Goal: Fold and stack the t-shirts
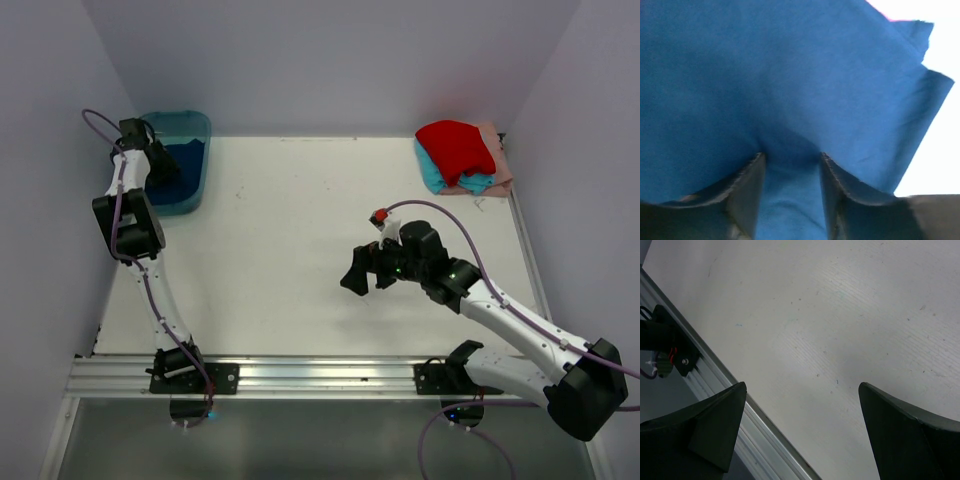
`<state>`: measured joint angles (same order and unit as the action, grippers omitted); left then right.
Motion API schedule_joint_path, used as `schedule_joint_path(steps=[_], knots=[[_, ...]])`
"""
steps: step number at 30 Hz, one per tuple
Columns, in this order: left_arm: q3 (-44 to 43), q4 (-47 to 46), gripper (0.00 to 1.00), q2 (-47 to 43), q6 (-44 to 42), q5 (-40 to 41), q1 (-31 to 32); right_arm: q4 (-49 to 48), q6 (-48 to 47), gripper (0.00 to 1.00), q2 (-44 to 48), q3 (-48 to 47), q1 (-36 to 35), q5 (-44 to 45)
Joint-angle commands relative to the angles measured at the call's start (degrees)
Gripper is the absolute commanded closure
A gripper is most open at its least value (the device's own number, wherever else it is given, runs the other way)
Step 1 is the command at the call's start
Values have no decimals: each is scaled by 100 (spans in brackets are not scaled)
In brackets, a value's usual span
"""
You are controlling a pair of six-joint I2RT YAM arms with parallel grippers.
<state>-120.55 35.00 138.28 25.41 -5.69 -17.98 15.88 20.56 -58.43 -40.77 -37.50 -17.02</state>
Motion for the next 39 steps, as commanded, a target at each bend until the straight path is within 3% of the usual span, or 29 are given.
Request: schedule_joint_path(steps=[1, 7, 11, 12, 17, 26, 35, 39], knots=[[146, -99, 57, 182, -115, -90, -22, -147, 71, 1, 122, 17, -21, 137], [172, -99, 70, 226, -141, -107, -39, -111, 71, 1, 139, 8, -12, 163], [172, -117, 91, 217, -159, -151, -39, -129, 97, 1, 166, 17, -12, 181], [190, -117, 100, 226, -176, -151, -39, -138, 115, 1, 174, 17, -12, 181], [234, -221, 100, 138, -185, -467, -48, -129, 98, 1, 192, 34, -21, 190], [-47, -451, 100, -1021, 271, -1355, 84, -287, 115, 1, 87, 96, -12, 146], [-399, -240, 100, -2208, 500, -1768, 856, -261, 45, 1, -10, 26, -21, 321], [-171, -371, 100, -2935, 693, -2381, 1340, -401, 220, 1, 244, 122, -21, 856]])
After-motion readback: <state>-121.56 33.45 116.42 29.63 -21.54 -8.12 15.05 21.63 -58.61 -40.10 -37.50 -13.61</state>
